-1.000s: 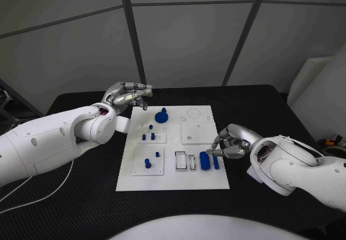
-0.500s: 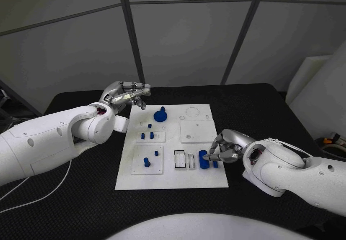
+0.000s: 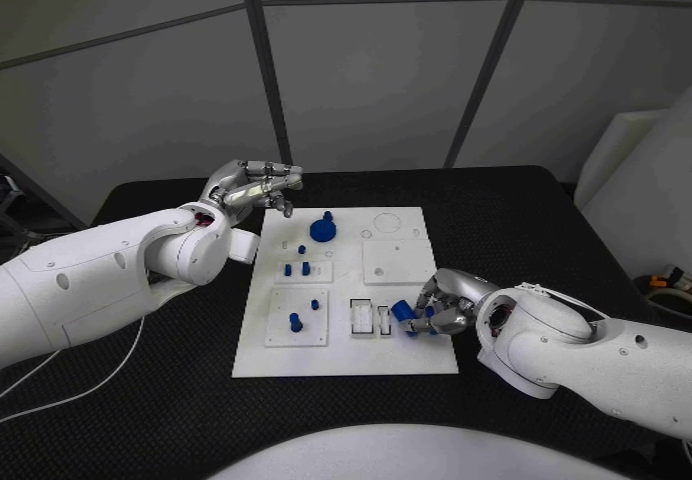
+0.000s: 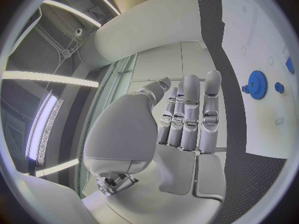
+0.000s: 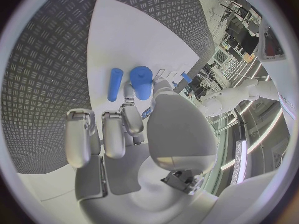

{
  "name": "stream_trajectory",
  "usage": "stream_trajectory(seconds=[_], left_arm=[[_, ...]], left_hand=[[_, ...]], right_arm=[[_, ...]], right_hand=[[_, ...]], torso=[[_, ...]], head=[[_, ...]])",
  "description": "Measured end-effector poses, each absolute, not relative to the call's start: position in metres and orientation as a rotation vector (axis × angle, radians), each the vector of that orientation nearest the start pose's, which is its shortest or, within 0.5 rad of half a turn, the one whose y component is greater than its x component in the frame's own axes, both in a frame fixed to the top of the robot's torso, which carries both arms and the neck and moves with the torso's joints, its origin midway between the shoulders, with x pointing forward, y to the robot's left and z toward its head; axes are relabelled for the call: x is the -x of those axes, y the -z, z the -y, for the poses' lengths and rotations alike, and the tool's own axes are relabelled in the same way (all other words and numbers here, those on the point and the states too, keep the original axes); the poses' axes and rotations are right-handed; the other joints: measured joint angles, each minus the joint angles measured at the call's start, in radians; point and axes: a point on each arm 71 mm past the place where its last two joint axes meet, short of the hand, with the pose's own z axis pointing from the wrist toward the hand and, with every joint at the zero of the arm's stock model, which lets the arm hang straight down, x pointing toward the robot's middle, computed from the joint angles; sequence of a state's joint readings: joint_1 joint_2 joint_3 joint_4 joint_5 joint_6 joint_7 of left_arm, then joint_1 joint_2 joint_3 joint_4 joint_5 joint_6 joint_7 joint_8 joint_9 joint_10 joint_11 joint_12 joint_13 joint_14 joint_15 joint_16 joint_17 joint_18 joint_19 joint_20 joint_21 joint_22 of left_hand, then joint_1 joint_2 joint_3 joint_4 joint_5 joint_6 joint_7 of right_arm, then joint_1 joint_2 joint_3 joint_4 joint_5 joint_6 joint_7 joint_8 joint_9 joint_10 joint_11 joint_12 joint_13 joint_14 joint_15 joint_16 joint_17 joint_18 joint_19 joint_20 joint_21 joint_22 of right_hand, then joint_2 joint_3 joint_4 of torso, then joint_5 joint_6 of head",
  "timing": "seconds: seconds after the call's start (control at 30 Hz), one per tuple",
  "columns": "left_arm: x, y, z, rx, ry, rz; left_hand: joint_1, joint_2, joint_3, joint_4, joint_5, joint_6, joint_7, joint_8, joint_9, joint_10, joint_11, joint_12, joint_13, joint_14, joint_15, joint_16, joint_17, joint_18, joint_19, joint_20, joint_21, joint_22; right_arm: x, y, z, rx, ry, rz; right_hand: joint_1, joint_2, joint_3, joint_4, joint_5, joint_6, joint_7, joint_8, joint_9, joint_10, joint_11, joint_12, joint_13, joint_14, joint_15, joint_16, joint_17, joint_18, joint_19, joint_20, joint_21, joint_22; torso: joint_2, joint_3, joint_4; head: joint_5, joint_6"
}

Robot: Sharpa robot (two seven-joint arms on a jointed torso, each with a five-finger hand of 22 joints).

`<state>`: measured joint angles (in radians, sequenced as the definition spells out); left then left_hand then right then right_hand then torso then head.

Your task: Assemble the parts on the task board

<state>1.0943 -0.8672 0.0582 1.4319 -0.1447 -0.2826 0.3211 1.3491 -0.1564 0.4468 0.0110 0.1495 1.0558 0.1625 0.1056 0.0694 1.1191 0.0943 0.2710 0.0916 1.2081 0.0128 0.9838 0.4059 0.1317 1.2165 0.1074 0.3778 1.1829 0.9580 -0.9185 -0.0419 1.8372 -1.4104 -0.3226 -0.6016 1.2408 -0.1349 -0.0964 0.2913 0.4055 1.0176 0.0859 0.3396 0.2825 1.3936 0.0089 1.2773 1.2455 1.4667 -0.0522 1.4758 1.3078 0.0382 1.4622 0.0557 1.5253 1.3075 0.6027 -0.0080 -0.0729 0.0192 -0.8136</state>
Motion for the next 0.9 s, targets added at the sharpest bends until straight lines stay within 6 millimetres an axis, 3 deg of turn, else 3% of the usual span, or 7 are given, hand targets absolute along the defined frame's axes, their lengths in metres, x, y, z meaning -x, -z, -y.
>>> stream_trajectory(seconds=[0.1,0.33,0.43,0.5,0.7,0.9], left_arm=[[-0.498,0.203,-0.249,1.1,1.413,-1.452],[-0.497,0.203,-0.25,1.1,1.412,-1.451],[-0.497,0.203,-0.25,1.1,1.411,-1.451],[-0.497,0.203,-0.25,1.1,1.411,-1.451],[-0.497,0.203,-0.25,1.1,1.411,-1.451],[-0.498,0.204,-0.25,1.1,1.41,-1.45]], left_hand=[[0.0,0.0,0.0,0.0,0.0,0.0,0.0,0.0,0.0,0.0,0.0,0.0,0.0,0.0,0.0,0.0,0.0,0.0,0.0,0.0,0.0,0.0],[0.0,0.0,-0.004,0.004,0.0,0.0,0.0,0.0,0.0,0.0,0.0,0.0,0.0,-0.003,0.003,0.0,0.0,0.0,0.0,0.0,0.0,-0.001],[0.0,0.0,-0.004,0.004,0.0,0.0,0.0,0.0,0.0,0.0,0.0,0.0,0.0,-0.003,0.003,0.0,0.0,0.0,0.0,0.0,0.0,-0.001],[0.0,0.0,-0.004,0.004,0.0,0.0,0.0,0.0,0.0,0.0,0.0,0.0,0.0,-0.003,0.003,0.0,0.0,0.0,0.0,0.0,0.0,-0.001],[0.0,0.0,-0.004,0.004,0.0,0.0,0.0,0.0,0.0,0.0,0.0,0.0,0.0,-0.003,0.003,0.0,0.0,0.0,0.0,0.0,0.0,-0.001],[0.0,0.0,-0.004,0.004,0.0,0.0,0.0,0.0,0.0,0.0,0.0,0.0,0.0,-0.003,0.003,0.0,0.0,0.0,0.0,0.0,0.0,-0.001]], right_arm=[[-0.376,0.271,0.174,-0.183,-0.476,-2.059],[-0.38,0.273,0.172,-0.199,-0.47,-2.047],[-0.381,0.273,0.171,-0.211,-0.47,-2.04],[-0.381,0.273,0.171,-0.218,-0.472,-2.036],[-0.376,0.272,0.173,-0.249,-0.481,-2.025],[-0.368,0.267,0.174,-0.288,-0.511,-2.006]], right_hand=[[0.001,0.001,0.0,0.0,0.0,-0.003,-0.003,0.0,0.004,0.004,-0.004,0.003,0.001,0.0,0.0,0.0,0.0,0.0,0.0,0.0,0.0,0.0],[0.008,0.034,-0.005,-0.001,0.001,-0.01,-0.003,0.009,0.013,0.004,-0.004,0.003,0.004,0.0,0.0,0.0,0.0,0.0,0.0,0.0,0.0,0.0],[0.019,0.045,-0.006,0.0,0.024,-0.013,-0.006,0.009,0.017,0.004,-0.004,0.003,0.008,0.0,0.0,0.002,0.0,-0.001,0.0,0.0,0.0,0.0],[0.028,0.055,-0.009,-0.003,0.038,-0.017,-0.003,0.014,0.019,0.004,-0.004,0.003,0.013,0.0,0.0,0.005,0.0,-0.016,0.0,0.0,0.001,0.0],[0.053,0.079,-0.009,-0.002,0.096,-0.02,-0.002,0.02,0.023,0.017,-0.005,0.018,0.034,0.0,0.0,0.011,0.0,-0.016,0.0,0.0,0.011,0.0],[0.057,0.083,-0.01,-0.001,0.115,-0.02,-0.003,0.025,0.029,0.022,-0.007,0.023,0.042,-0.004,-0.003,0.011,0.0,-0.016,0.0,0.0,0.016,0.0]], torso=[[0.0,0.0,-0.0002],[0.0,-0.0005,-0.0003],[0.0,-0.0005,-0.0003],[0.0,-0.0007,-0.0003],[-0.001,-0.0009,-0.0008],[-0.001,-0.001,-0.0025]], head=[[0.001,0.001],[0.0,0.004],[0.0,0.005],[-0.001,0.005],[-0.001,0.008],[0.002,0.011]])
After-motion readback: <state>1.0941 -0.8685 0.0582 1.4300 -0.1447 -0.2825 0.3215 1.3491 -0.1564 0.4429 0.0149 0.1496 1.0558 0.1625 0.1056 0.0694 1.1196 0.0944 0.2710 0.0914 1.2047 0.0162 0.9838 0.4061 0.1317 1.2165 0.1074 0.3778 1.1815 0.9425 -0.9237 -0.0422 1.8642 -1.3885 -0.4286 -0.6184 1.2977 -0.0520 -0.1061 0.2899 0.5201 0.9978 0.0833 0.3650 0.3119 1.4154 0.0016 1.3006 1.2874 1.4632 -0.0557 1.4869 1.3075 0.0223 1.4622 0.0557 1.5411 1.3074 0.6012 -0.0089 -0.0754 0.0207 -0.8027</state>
